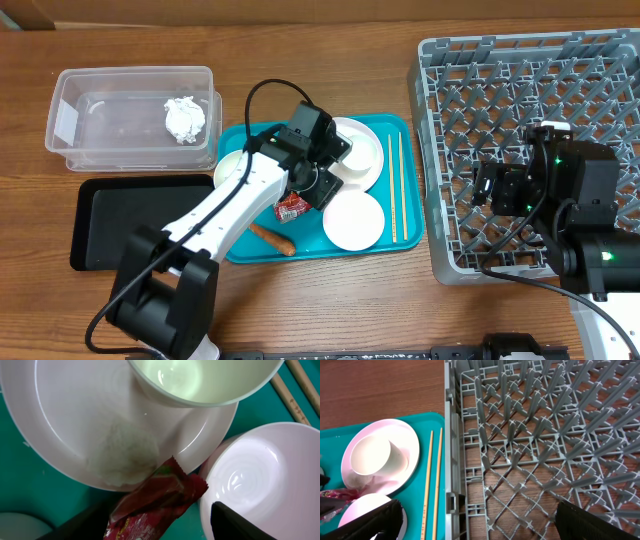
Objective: Sort waste into correct bins and load items into the dishwasher
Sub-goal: 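Grasp the red snack wrapper with the left gripper and drop it into the clear bin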
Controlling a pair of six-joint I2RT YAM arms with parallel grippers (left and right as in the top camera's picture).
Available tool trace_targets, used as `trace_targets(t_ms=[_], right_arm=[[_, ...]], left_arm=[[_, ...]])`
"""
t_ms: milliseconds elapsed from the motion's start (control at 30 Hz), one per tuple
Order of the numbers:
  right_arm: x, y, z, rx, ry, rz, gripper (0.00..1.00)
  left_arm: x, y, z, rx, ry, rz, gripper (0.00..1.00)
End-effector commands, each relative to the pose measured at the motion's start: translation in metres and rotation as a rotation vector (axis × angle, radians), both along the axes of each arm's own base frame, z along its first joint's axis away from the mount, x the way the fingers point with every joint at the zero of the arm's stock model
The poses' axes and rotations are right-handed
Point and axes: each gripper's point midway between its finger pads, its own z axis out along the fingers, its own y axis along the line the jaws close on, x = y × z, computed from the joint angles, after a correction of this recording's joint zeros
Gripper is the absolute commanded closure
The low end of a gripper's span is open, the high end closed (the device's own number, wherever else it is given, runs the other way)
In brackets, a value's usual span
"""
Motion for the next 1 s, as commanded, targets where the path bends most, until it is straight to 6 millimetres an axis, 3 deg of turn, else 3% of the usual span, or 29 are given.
trace_targets(t_ms=[0,200,333,500,633,767,967], right_arm=[[0.002,-0.001,0.012,-0.001,-0.032,-0.008,0.0],[0.002,-0.001,0.012,-0.001,-0.029,-0.008,0.0],[0.002,-0.001,0.012,-0.001,-0.029,-0.008,0.0],[0.002,-0.001,0.012,-0.001,-0.029,-0.008,0.0],[0.002,-0.001,0.012,-0.001,-0.029,-0.008,0.0],[0.001,-0.001,0.012,-0.001,-0.028,-0.008,0.0],[0.002,-0.001,0.012,-0.001,-0.029,-0.008,0.0]], left_arm=[[-0.008,-0.006,-0.017,0.005,0.052,0.024,0.33],[-0.006,-0.008,-0.018,0.001,0.044,0.023,0.53],[-0.006,-0.008,-0.018,0.001,0.045,0.023,0.78],[-0.005,-0.008,-0.018,0.0,0.042,0.026,0.96],[0.004,-0.002,-0.012,0.027,0.012,0.079,0.96],[0.022,0.007,0.018,0.016,-0.049,0.146,0.96],[0.059,0.036,0.1,-0.013,-0.205,0.25,0.96]])
